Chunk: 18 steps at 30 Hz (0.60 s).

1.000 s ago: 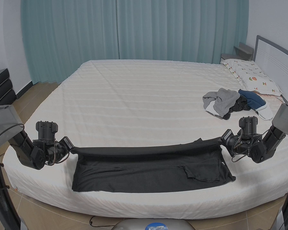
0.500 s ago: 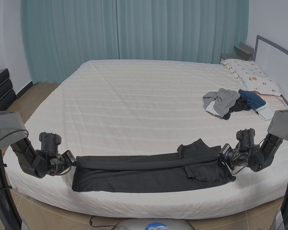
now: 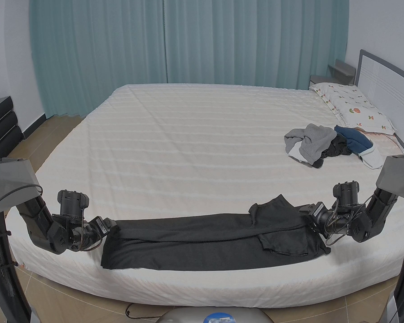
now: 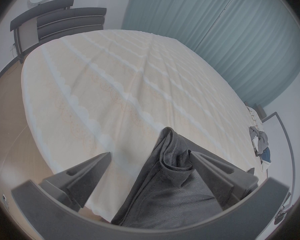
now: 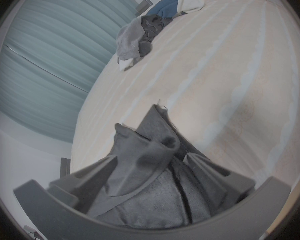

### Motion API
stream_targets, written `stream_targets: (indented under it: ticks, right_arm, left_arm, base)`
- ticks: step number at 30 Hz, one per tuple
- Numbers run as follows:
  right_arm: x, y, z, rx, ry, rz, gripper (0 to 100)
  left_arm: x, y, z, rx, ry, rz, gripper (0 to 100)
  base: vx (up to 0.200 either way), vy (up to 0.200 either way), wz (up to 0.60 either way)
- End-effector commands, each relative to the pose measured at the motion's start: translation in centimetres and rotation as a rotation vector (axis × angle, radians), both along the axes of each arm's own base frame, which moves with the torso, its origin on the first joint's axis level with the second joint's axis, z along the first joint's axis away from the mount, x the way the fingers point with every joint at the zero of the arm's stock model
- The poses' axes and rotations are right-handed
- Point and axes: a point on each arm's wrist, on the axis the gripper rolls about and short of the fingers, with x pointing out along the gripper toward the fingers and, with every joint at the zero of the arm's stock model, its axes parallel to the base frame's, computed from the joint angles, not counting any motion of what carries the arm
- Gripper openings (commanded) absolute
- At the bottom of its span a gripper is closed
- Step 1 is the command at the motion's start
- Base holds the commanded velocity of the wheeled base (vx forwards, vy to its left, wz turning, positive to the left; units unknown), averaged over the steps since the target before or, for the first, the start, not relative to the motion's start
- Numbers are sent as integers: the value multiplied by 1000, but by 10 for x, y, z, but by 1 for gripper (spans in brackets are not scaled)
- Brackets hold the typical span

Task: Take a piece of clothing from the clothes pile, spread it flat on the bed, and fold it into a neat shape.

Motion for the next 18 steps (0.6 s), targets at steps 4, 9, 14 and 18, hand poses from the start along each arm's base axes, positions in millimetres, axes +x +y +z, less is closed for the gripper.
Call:
stream_targets:
  ticks: [4,9,14,18]
  right_arm:
    - [-25,-22,45,96,-101,-26,100]
    - [-46,-42,45,216,-53,-39,100]
    - [-50,-60,33,278,-7,-45,100]
    - [-50,-60,29,288,-6,-36,100]
  left_arm:
    - [0,9,25,-20,-81,23,100]
    - [5,8,30,-83,-93,-51,100]
    - [10,6,30,-105,-68,-162,100]
    - [14,5,15,-40,-1,-242,100]
  base:
    - [0,0,0]
    - [0,0,0]
    - [0,0,0]
    - [0,0,0]
